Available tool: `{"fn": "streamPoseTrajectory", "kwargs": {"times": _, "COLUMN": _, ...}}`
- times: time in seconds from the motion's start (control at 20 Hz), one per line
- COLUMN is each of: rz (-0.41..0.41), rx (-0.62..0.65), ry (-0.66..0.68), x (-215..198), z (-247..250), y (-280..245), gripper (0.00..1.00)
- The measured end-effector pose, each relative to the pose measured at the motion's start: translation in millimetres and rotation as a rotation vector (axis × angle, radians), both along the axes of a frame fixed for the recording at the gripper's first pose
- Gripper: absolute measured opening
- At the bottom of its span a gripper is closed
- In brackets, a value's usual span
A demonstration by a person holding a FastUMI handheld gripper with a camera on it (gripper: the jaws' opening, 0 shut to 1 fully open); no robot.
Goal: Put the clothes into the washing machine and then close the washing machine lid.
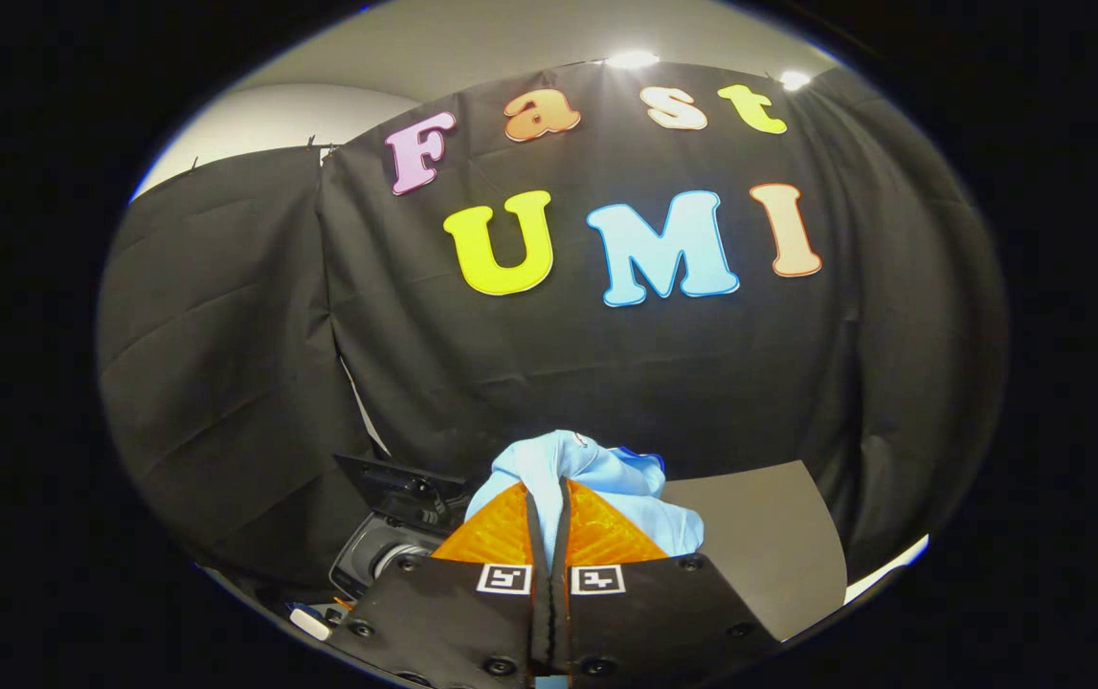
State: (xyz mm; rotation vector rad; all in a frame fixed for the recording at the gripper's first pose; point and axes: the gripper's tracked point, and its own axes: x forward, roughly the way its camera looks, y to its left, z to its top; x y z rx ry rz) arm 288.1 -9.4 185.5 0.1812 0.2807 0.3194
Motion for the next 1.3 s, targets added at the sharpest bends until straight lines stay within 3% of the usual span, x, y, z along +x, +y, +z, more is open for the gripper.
{"fn": "streamPoseTrajectory", "kwargs": {"times": 0.55, "rz": 0.098, "rx": -0.004, "ry": -0.089, "x": -13.9, "z": 29.3, "y": 48.1, "gripper": 0.01}}
{"fn": "streamPoseTrajectory", "kwargs": {"times": 0.95, "rz": 0.214, "rx": -0.002, "ry": -0.101, "x": -25.8, "z": 40.6, "y": 129.4, "gripper": 0.01}}
{"fn": "streamPoseTrajectory", "kwargs": {"times": 1.3, "rz": 0.250, "rx": 0.007, "ry": -0.107, "x": -35.5, "z": 50.8, "y": 208.6, "gripper": 0.01}}
